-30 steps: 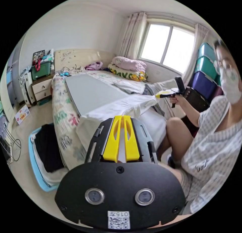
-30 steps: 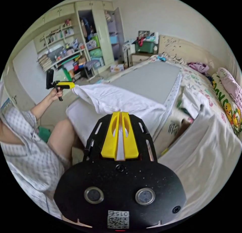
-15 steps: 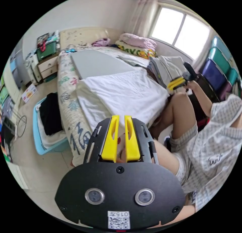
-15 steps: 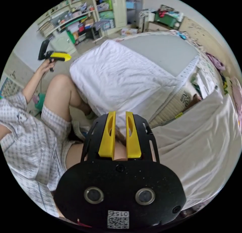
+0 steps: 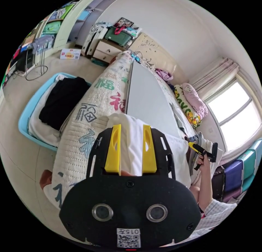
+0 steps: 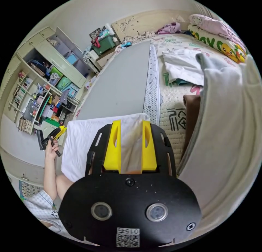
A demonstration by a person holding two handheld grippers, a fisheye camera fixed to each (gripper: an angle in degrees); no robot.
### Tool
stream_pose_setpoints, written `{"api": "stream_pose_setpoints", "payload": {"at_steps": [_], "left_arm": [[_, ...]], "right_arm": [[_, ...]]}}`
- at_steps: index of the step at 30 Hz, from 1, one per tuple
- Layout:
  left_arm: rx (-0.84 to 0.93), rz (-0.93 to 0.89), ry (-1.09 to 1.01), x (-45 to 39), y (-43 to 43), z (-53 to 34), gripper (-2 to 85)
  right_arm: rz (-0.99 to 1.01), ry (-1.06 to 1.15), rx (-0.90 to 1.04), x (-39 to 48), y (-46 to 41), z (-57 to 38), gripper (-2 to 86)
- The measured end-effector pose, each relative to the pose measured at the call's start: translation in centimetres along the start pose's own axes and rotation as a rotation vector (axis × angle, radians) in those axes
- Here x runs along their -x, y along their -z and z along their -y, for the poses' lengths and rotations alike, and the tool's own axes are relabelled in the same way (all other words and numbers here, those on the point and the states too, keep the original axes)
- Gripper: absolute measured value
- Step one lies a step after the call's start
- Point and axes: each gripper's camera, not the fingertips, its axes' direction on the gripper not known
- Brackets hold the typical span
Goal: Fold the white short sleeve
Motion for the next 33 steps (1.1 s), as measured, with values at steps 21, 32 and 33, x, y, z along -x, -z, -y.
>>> {"api": "stream_pose_setpoints", "payload": {"at_steps": [21,32,33], "left_arm": [[-0.016,0.145,-0.174,-2.1,-2.8,4.0,0.1],[0.022,0.319,-0.221,-3.6,-4.3,4.1,3.8],[0.023,0.337,-0.197,-3.5,-4.0,4.2,7.2]], "right_arm": [[-0.231,0.105,-0.048,-0.8,-3.5,0.7,-0.4],[-0.410,0.126,-0.052,0.1,-5.7,0.5,0.0],[-0.462,0.116,-0.053,0.1,-5.4,0.5,0.3]]}}
